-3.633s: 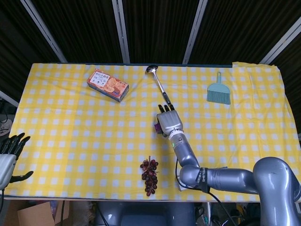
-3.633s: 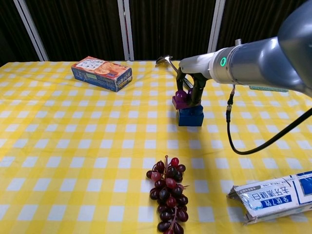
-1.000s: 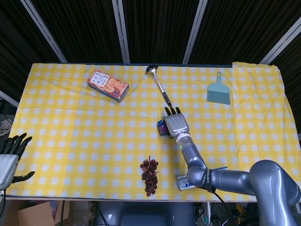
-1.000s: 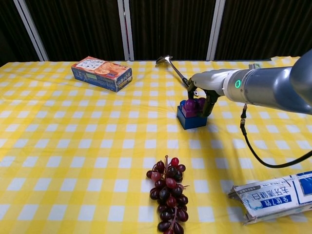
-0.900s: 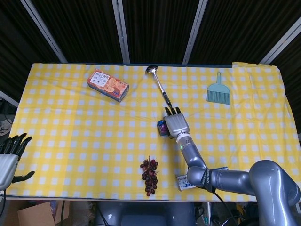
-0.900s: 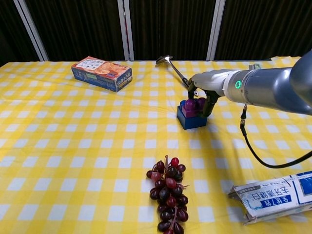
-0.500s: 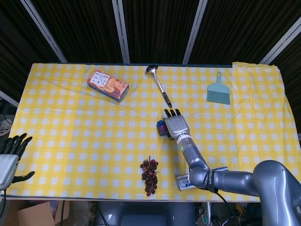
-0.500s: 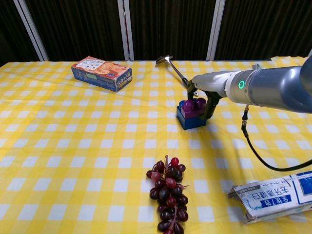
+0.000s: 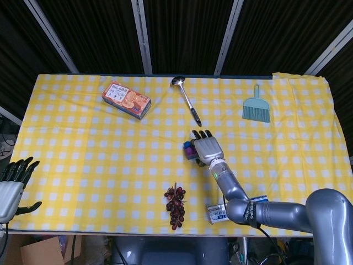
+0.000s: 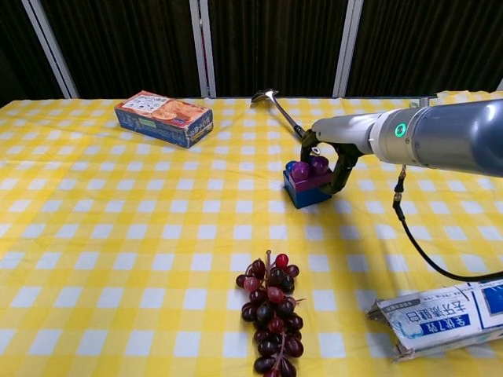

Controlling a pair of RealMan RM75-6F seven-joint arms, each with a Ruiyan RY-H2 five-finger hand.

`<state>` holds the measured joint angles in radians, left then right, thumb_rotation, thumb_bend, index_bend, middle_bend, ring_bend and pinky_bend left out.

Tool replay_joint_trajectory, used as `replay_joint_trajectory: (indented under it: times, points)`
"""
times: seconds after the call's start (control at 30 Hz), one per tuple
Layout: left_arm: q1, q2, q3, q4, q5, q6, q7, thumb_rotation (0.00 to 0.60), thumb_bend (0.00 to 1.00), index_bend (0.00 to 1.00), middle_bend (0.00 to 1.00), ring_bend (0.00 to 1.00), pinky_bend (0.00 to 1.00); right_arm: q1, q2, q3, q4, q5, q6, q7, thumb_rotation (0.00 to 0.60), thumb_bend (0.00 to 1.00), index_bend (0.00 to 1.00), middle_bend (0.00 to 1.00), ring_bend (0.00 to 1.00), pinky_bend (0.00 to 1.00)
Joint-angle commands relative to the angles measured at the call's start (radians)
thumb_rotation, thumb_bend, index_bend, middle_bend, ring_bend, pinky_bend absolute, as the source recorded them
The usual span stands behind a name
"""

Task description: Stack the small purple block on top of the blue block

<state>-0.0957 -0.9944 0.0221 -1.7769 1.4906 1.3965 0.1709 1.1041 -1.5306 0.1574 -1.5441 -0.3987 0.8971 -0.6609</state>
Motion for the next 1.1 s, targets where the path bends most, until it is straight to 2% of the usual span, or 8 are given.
replay_joint_trajectory:
  times: [0.03, 0.4, 0.7, 1.1]
  points:
    - [0.000, 0.000, -0.001, 0.000, -0.002, 0.000, -0.001, 0.600, 0.00, 0.04, 0.00, 0.00, 0.04, -0.007, 0.018, 0.010, -0.023, -0.011, 0.012, 0.015, 0.600, 0.44, 0.20, 0.00, 0.00, 0.00]
    - [0.001, 0.002, 0.003, -0.005, 0.005, 0.002, 0.001, 0.600, 0.00, 0.04, 0.00, 0.00, 0.04, -0.028, 0.075, 0.034, -0.096, -0.042, 0.047, 0.055, 0.600, 0.44, 0.20, 0.00, 0.00, 0.00]
    - [0.003, 0.005, 0.004, -0.007, 0.011, 0.008, -0.003, 0.600, 0.00, 0.04, 0.00, 0.00, 0.04, -0.052, 0.102, 0.006, -0.132, -0.051, 0.063, 0.059, 0.600, 0.44, 0.28, 0.00, 0.00, 0.00]
    - [0.005, 0.005, 0.004, -0.010, 0.015, 0.012, 0.002, 0.600, 0.00, 0.04, 0.00, 0.00, 0.04, -0.082, 0.108, -0.024, -0.145, -0.088, 0.071, 0.073, 0.600, 0.44, 0.31, 0.00, 0.00, 0.00]
